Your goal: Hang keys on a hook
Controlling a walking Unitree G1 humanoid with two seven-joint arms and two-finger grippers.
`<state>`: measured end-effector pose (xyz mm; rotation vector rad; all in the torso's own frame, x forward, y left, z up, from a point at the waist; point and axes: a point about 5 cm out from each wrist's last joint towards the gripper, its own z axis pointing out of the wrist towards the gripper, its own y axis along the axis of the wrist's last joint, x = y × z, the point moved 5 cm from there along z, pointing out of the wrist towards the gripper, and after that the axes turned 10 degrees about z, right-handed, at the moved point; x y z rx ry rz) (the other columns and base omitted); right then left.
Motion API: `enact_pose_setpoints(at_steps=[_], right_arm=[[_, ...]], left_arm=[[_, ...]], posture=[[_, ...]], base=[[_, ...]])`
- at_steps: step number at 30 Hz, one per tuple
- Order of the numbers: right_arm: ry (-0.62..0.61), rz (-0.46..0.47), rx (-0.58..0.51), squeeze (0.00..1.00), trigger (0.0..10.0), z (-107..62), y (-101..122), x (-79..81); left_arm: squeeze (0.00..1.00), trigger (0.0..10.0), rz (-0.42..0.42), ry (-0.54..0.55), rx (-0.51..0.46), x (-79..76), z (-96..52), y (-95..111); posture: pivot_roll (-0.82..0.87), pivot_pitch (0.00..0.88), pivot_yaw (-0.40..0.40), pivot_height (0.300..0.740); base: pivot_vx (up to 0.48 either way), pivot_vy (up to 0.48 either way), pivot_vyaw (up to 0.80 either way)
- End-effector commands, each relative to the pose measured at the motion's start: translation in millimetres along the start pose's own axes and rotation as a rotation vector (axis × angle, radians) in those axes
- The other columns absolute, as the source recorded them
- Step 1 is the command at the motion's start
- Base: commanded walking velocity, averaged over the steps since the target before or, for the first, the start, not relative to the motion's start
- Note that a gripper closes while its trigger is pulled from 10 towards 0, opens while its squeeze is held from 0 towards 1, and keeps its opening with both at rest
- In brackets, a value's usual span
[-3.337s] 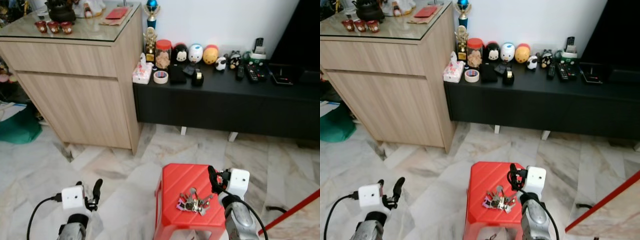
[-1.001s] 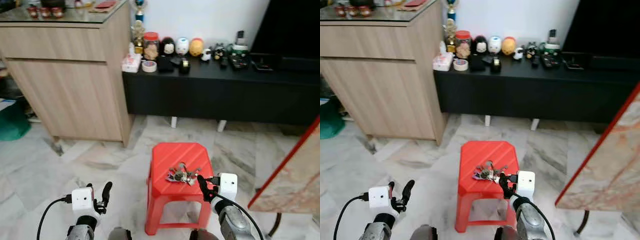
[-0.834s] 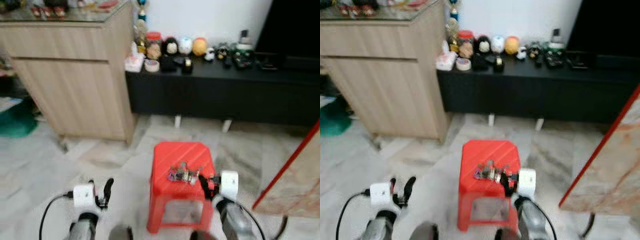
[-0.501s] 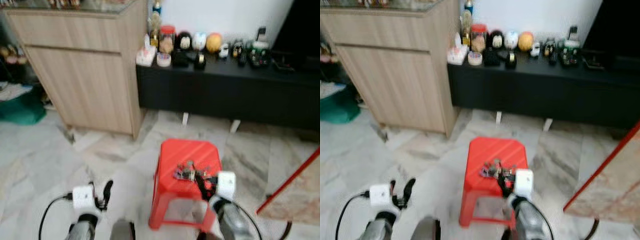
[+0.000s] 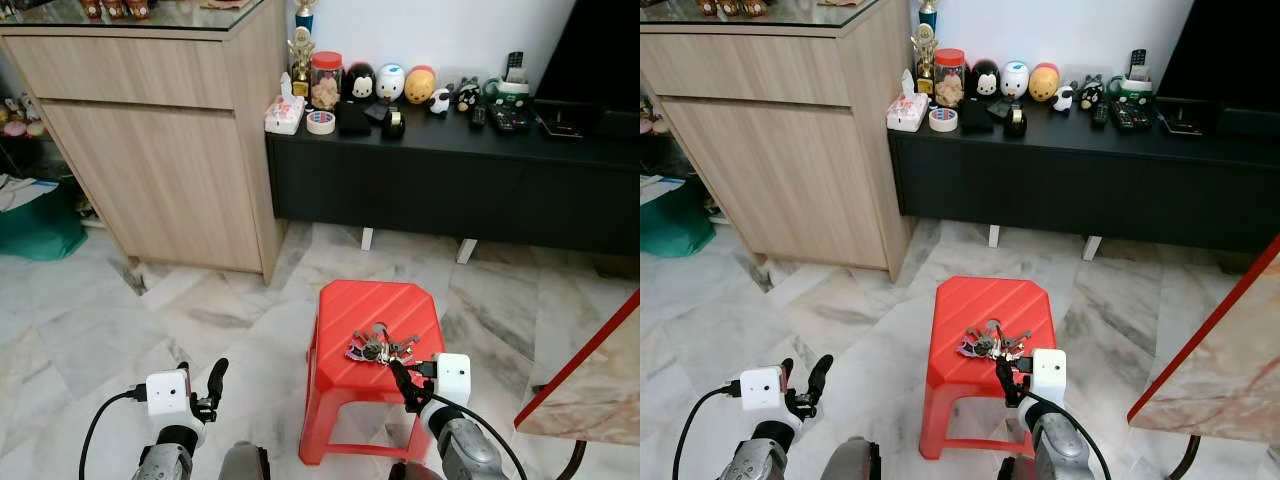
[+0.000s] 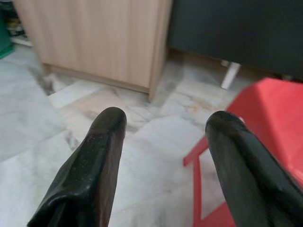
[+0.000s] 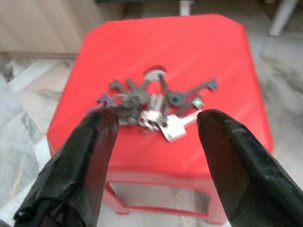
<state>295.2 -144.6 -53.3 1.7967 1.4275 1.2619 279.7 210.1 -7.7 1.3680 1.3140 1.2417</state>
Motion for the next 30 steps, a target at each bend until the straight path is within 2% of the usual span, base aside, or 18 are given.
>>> enact_pose_setpoints(at_steps=[1,13,22,30], right_arm=[[0.015,0.032,-0.023,0.0,10.0,2.2,4,6.8],[-0.008,0.048,-0.029,0.0,10.0,2.8,5,3.1],[-0.058,0.078,-0.007,0.0,10.0,2.5,1,-2.7],[-0.065,0.053,0.025,0.0,10.0,5.4,3,-4.5]], left_arm=[[0.0,10.0,0.004,0.002,0.028,2.4,-2.4,-6],[0.0,10.0,0.005,0.001,0.026,1.8,-2.2,-5],[0.0,10.0,0.012,-0.003,0.036,0.9,-3.1,-7],[0.0,10.0,0.011,-0.008,0.039,-0.2,-3.6,-8]], posture=[[0.07,0.052,-0.04,0.637],[0.07,0.054,-0.04,0.637],[0.07,0.057,-0.039,0.637],[0.07,0.061,-0.036,0.637]], base=[[0.326,0.0,0.0],[0.324,0.0,0.0],[0.0,0.0,0.0],[0.0,0.0,0.0]])
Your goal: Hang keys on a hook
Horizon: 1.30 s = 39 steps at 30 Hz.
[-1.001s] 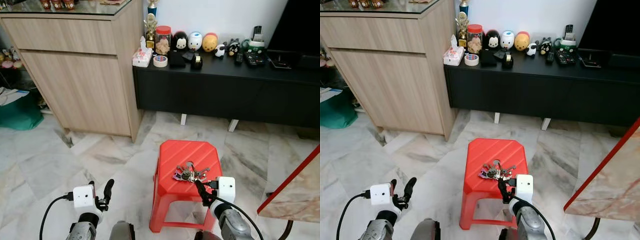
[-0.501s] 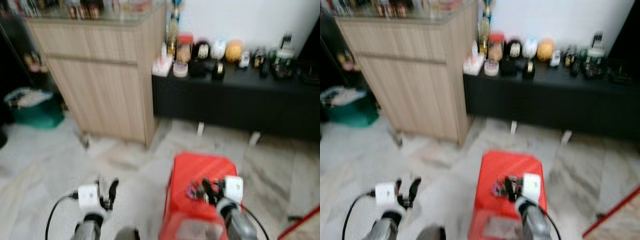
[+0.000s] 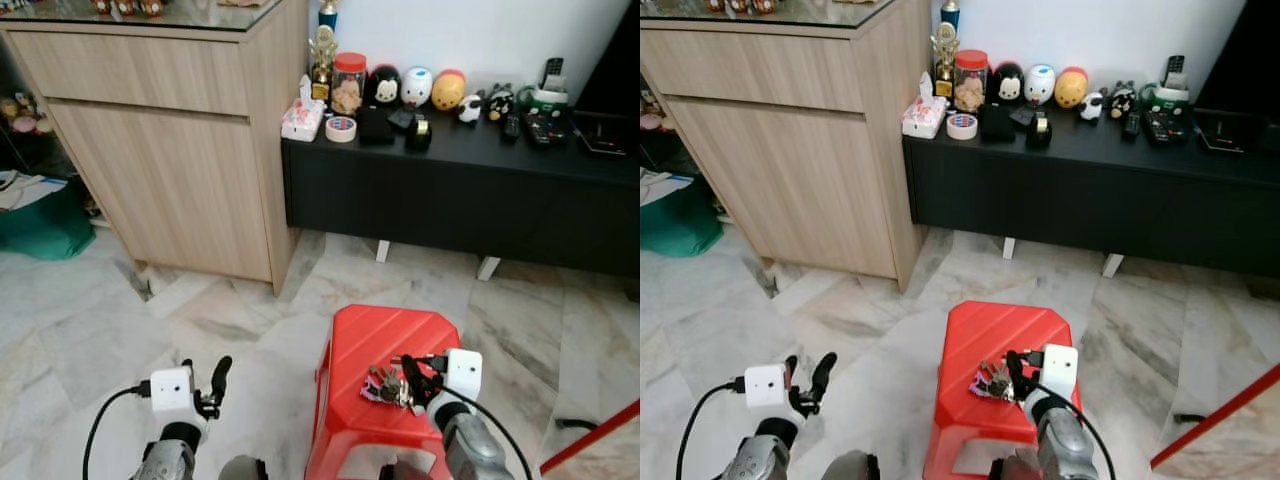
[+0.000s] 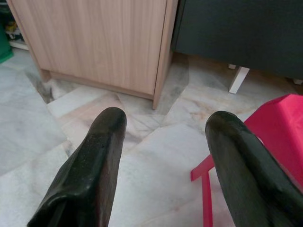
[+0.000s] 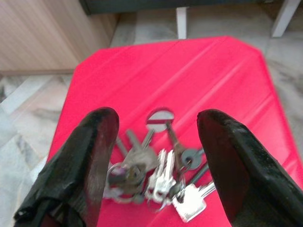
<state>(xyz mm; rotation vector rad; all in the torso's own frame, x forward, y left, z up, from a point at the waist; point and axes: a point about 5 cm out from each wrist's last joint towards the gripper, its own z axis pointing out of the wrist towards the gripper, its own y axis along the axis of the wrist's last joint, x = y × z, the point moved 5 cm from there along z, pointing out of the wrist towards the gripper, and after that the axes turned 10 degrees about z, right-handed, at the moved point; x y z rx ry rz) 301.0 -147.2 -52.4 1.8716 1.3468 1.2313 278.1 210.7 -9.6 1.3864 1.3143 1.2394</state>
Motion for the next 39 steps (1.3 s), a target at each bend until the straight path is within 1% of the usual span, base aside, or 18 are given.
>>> enact_pose_setpoints(at_steps=[1,3,6,9,13,17,19,22,27,30,32,33,37,39], right_arm=[[-0.004,-0.01,0.041,0.0,10.0,1.3,-3,-2.1],[-0.024,-0.071,0.089,0.0,10.0,2.3,-6,-5.1],[-0.055,-0.052,0.115,0.0,10.0,3.2,-7,-9.4],[-0.062,-0.058,0.121,0.0,10.0,4.6,-6,-9.8],[-0.044,-0.064,0.157,0.0,10.0,7.8,-6,-4.0],[-0.015,-0.062,0.166,0.0,10.0,11.2,-3,3.8],[-0.018,-0.097,0.174,0.0,10.0,12.5,-3,5.7],[-0.032,-0.083,0.184,0.0,10.0,13.5,-3,6.8],[-0.036,-0.081,0.201,0.0,10.0,12.6,-7,6.7],[-0.035,-0.081,0.198,0.0,10.0,13.2,-6,8.0],[-0.036,-0.077,0.194,0.0,10.0,13.6,-6,8.5],[-0.035,-0.072,0.192,0.0,10.0,13.9,-5,9.5],[-0.037,-0.076,0.187,0.0,10.0,14.1,-5,9.7],[-0.061,-0.054,0.153,0.0,10.0,15.1,2,5.9]], left_arm=[[0.0,10.0,0.001,-0.004,0.028,-0.9,-2.2,-6],[0.0,10.0,0.001,-0.005,0.03,-1.1,-2.2,-6],[0.0,10.0,0.006,-0.012,0.033,-2.6,-2.3,-7],[0.0,10.0,0.007,-0.012,0.031,-2.3,-2.7,-6],[0.0,10.0,0.016,-0.023,0.023,-2.6,-0.1,-3],[0.0,10.0,0.023,-0.045,0.004,-7.7,7.8,5],[0.0,10.0,0.027,-0.06,-0.015,-10.5,11.7,11],[0.0,10.0,0.031,-0.054,-0.028,-8.5,15.8,18],[0.0,10.0,0.038,-0.048,-0.059,-2.7,15.1,27],[0.0,10.0,0.044,-0.046,-0.065,0.3,12.3,28],[0.0,10.0,0.045,-0.041,-0.065,1.9,9.5,27],[0.0,10.0,0.027,-0.027,-0.058,3.3,7.1,26],[0.0,10.0,0.036,-0.029,-0.055,2.7,3.4,24],[0.0,10.0,0.05,-0.04,-0.047,1.1,-0.2,22]], posture=[[0.07,0.061,-0.036,0.637],[0.07,0.061,-0.036,0.637],[0.07,0.071,-0.03,0.637],[0.08,0.079,-0.027,0.637],[0.09,0.099,-0.029,0.637],[0.09,0.12,-0.029,0.637],[0.1,0.135,-0.027,0.637],[0.1,0.153,-0.026,0.637],[0.12,0.185,-0.027,0.637],[0.13,0.206,-0.027,0.637],[0.13,0.213,-0.026,0.637],[0.13,0.215,-0.027,0.637],[0.13,0.223,-0.025,0.637],[0.13,0.227,-0.021,0.637]], base=[[0.0,0.0,0.0],[0.0,0.0,0.0],[0.0,0.0,0.0],[0.0,0.0,0.0],[0.0,0.0,0.0],[0.0,0.0,0.0],[0.0,0.0,0.0],[0.0,0.0,0.0],[0.0,0.0,0.0],[0.0,0.0,0.0],[0.0,0.0,0.0],[0.0,0.0,0.0],[0.0,0.0,0.0],[0.0,0.0,0.0]])
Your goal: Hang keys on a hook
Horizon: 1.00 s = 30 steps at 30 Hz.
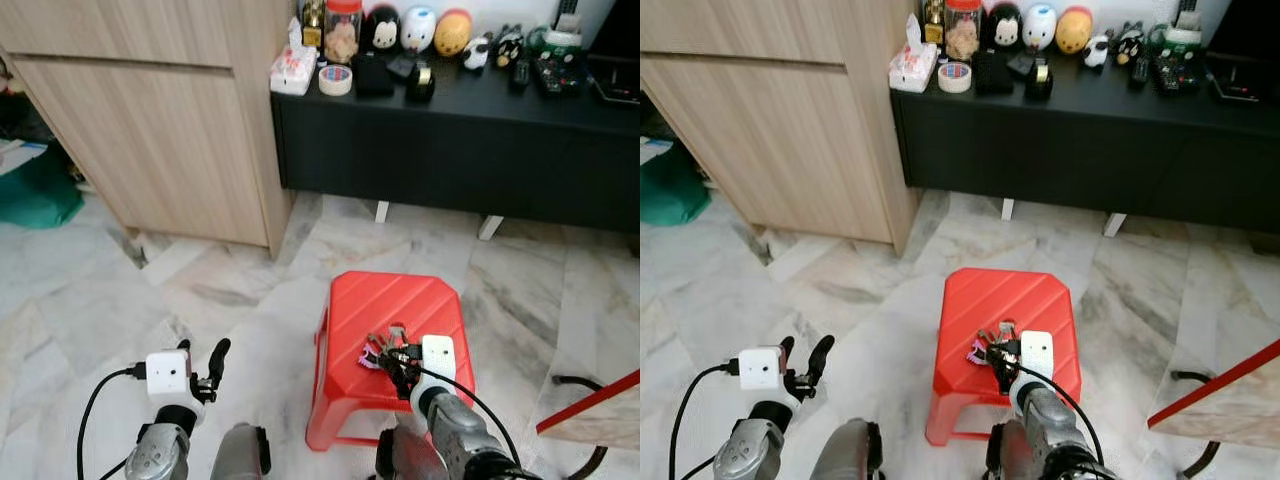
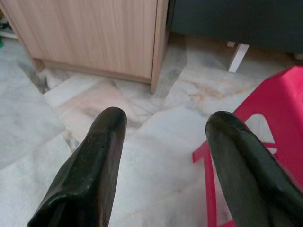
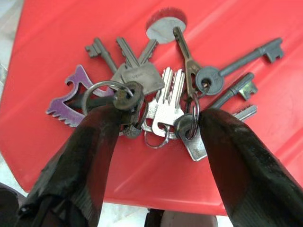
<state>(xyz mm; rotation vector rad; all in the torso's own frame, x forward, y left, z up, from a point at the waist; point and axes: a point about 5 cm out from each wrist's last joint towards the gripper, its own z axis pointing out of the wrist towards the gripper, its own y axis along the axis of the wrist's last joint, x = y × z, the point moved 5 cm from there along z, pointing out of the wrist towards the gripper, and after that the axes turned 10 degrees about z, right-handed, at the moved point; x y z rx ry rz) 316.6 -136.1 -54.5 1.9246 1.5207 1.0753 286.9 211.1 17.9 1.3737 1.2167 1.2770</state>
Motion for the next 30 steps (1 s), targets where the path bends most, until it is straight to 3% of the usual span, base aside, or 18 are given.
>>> enact_pose_setpoints(at_steps=[1,11,23,30], right_arm=[[-0.029,0.03,-0.012,0.0,10.0,-0.6,1,-6.0],[-0.061,0.076,-0.048,0.0,10.0,-1.8,7,-14.2],[-0.058,0.098,-0.059,0.0,10.0,-0.7,10,-10.7],[0.042,0.154,-0.142,0.0,10.0,2.0,30,8.9]], left_arm=[[0.0,10.0,0.015,-0.016,0.03,-2.5,-5.7,-6],[0.0,10.0,0.028,-0.019,0.038,-1.3,-7.1,-5],[0.0,10.0,0.045,-0.019,0.045,2.2,-5.0,-4],[0.0,10.0,0.068,-0.032,0.05,2.7,-4.8,-5]], posture=[[0.13,0.227,-0.021,0.637],[0.14,0.223,-0.014,0.637],[0.15,0.213,-0.004,0.637],[0.14,0.203,-0.004,0.637]], base=[[0.0,0.0,0.0],[0.0,0.0,0.0],[0.0,0.0,0.0],[0.0,0.0,0.0]])
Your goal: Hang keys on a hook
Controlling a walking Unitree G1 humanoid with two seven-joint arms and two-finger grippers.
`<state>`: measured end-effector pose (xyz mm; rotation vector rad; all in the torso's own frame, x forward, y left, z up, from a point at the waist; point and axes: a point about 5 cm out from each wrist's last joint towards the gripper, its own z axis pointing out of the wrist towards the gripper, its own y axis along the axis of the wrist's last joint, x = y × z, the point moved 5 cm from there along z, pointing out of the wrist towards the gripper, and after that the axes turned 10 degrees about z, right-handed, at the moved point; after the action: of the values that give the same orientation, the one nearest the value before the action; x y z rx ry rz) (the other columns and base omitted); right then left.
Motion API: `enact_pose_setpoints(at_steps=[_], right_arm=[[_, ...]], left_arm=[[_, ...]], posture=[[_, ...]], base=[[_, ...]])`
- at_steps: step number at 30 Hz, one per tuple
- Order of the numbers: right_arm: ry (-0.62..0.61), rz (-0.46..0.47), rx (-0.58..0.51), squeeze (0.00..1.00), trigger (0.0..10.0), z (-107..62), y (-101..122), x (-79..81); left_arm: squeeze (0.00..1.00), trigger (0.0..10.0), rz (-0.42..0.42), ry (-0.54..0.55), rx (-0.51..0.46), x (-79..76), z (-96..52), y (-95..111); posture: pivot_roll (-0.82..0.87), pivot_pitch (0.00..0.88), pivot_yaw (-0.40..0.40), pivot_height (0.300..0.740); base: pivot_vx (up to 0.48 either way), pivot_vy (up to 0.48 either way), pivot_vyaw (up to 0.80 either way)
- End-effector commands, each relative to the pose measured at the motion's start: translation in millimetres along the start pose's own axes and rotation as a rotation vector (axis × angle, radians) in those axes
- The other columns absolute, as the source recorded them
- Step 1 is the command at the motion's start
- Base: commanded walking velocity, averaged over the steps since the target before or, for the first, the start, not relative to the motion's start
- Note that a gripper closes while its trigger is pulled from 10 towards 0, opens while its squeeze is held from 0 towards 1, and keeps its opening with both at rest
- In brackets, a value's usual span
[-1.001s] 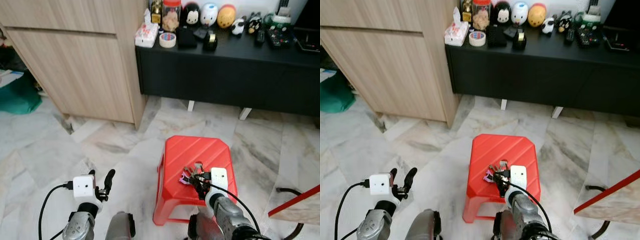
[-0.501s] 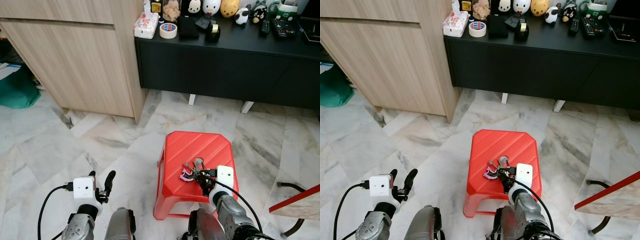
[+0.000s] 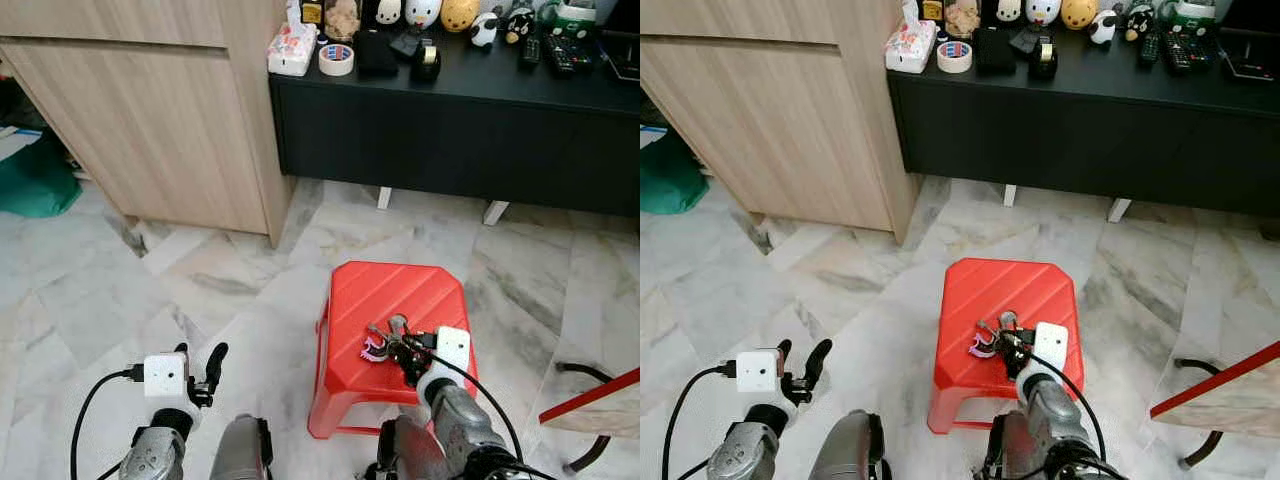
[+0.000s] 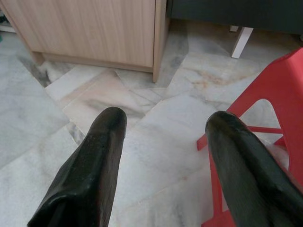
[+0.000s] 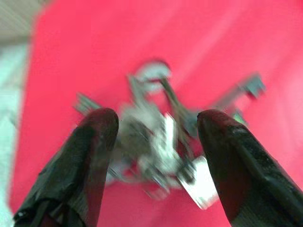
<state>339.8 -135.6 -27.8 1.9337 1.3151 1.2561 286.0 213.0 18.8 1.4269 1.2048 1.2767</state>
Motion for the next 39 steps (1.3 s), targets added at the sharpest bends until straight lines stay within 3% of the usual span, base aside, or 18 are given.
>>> enact_pose_setpoints(at_steps=[1,14,27,28,32,33,34,35,37,38,39], right_arm=[[0.001,0.024,0.001,0.0,10.0,-1.4,-4,-0.8],[-0.048,0.035,-0.024,0.0,10.0,-4.9,-4,-12.6],[-0.076,-0.017,0.058,0.0,10.0,-6.9,-20,-15.9],[-0.077,-0.02,0.059,0.0,8.5,-6.9,-20,-15.9],[-0.082,-0.025,0.062,0.0,8.1,-7.1,-21,-17.0],[-0.091,-0.025,0.062,0.0,7.3,-7.7,-21,-19.2],[-0.097,-0.024,0.063,0.0,5.0,-8.0,-21,-20.6],[-0.101,-0.024,0.063,0.0,4.6,-8.3,-21,-21.5],[-0.108,-0.017,0.064,0.0,1.1,-8.7,-22,-23.1],[-0.109,-0.016,0.064,0.0,0.2,-8.8,-22,-23.6],[-0.111,-0.015,0.064,0.0,0.0,-8.9,-22,-23.9]], left_arm=[[0.0,10.0,0.045,-0.019,0.026,0.8,-3.3,-6],[0.0,10.0,0.061,-0.024,0.025,2.4,-2.6,-6],[0.0,10.0,0.072,-0.006,0.051,10.7,-6.1,-13],[0.0,10.0,0.074,-0.003,0.056,11.5,-7.4,-15],[0.0,10.0,0.076,0.0,0.06,12.5,-8.7,-16],[0.0,10.0,0.077,0.0,0.062,12.8,-9.0,-17],[0.0,10.0,0.078,0.0,0.062,12.8,-9.1,-17],[0.0,10.0,0.079,0.0,0.062,12.8,-9.1,-17],[0.0,10.0,0.08,0.0,0.063,12.7,-9.0,-17],[0.0,10.0,0.081,0.0,0.063,12.7,-9.0,-17],[0.0,10.0,0.081,0.0,0.064,12.7,-9.0,-18]], posture=[[0.14,0.204,-0.004,0.637],[0.14,0.206,-0.004,0.637],[0.14,0.199,-0.006,0.637],[0.14,0.199,-0.006,0.637],[0.14,0.194,-0.006,0.637],[0.14,0.191,-0.007,0.637],[0.14,0.191,-0.007,0.637],[0.14,0.191,-0.007,0.637],[0.14,0.185,-0.007,0.637],[0.14,0.185,-0.007,0.637],[0.14,0.185,-0.007,0.637]], base=[[0.0,0.0,0.0],[0.0,0.0,0.0],[0.0,0.0,0.0],[0.0,0.0,0.0],[0.0,0.0,0.0],[0.0,0.0,0.0],[0.0,0.0,0.0],[0.0,0.0,0.0],[0.0,0.0,0.0],[0.0,0.0,0.0],[0.0,0.0,0.0]])
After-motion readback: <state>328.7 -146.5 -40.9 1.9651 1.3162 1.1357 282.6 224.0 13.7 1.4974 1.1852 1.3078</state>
